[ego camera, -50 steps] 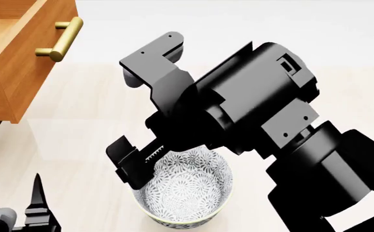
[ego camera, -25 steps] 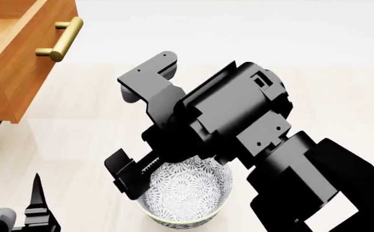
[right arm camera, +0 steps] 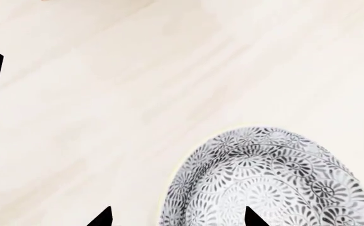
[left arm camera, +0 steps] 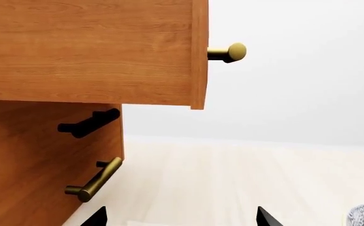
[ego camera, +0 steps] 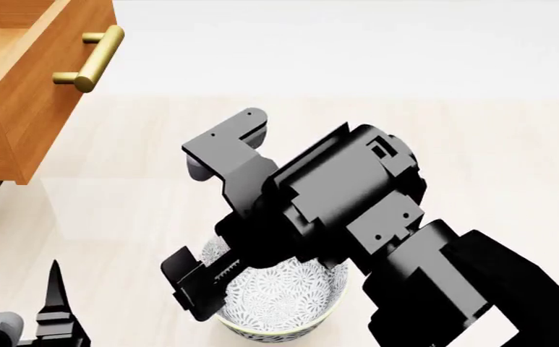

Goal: Put the bowl on the plate.

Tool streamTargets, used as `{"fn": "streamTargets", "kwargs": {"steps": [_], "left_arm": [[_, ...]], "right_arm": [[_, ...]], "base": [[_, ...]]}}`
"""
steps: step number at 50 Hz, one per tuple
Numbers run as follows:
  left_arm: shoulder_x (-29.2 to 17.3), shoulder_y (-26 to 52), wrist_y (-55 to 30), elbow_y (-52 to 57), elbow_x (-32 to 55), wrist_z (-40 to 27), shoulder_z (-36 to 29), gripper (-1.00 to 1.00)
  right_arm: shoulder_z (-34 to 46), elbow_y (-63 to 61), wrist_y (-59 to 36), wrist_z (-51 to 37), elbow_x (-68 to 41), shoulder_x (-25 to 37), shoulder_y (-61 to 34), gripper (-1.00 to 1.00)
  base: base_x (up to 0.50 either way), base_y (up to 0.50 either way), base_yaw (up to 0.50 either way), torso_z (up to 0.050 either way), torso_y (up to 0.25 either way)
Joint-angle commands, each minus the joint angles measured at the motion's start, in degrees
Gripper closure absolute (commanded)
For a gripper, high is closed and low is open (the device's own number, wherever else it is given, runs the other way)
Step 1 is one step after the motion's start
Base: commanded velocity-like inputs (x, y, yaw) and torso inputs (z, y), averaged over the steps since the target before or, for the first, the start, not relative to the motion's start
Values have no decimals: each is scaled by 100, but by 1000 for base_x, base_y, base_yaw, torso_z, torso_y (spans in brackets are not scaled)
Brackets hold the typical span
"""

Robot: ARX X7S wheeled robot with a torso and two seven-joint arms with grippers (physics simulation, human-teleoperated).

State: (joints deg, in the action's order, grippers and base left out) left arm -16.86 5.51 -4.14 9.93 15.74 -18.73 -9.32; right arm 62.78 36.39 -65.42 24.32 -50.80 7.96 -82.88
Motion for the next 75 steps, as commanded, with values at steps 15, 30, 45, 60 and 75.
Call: {"fn": "streamTargets", "kwargs": {"steps": [15,30,45,60,75], "left_arm": [[-32,8,9,1,22,-47,-47,-100],[-59,10,23,-9,56,-62,-53,-100],[-64,8,89,-71,60,-74,-73,-100],[-91,20,49,-37,77,-106,-99,-100],[-86,55,82,-105,64,-117,-150,-100]], "right_arm": [[149,494,356,207,116,-170,235,-100],[235,650,464,283,143,-253,369,-100],[334,839,573,363,187,-340,486,-100],[427,1072,706,463,236,-400,611,-100],[559,1213,727,539,280,-424,724,-100]], "base": [[0,0,0,0,0],[0,0,0,0,0],[0,0,0,0,0],[0,0,0,0,0],[0,0,0,0,0]]}}
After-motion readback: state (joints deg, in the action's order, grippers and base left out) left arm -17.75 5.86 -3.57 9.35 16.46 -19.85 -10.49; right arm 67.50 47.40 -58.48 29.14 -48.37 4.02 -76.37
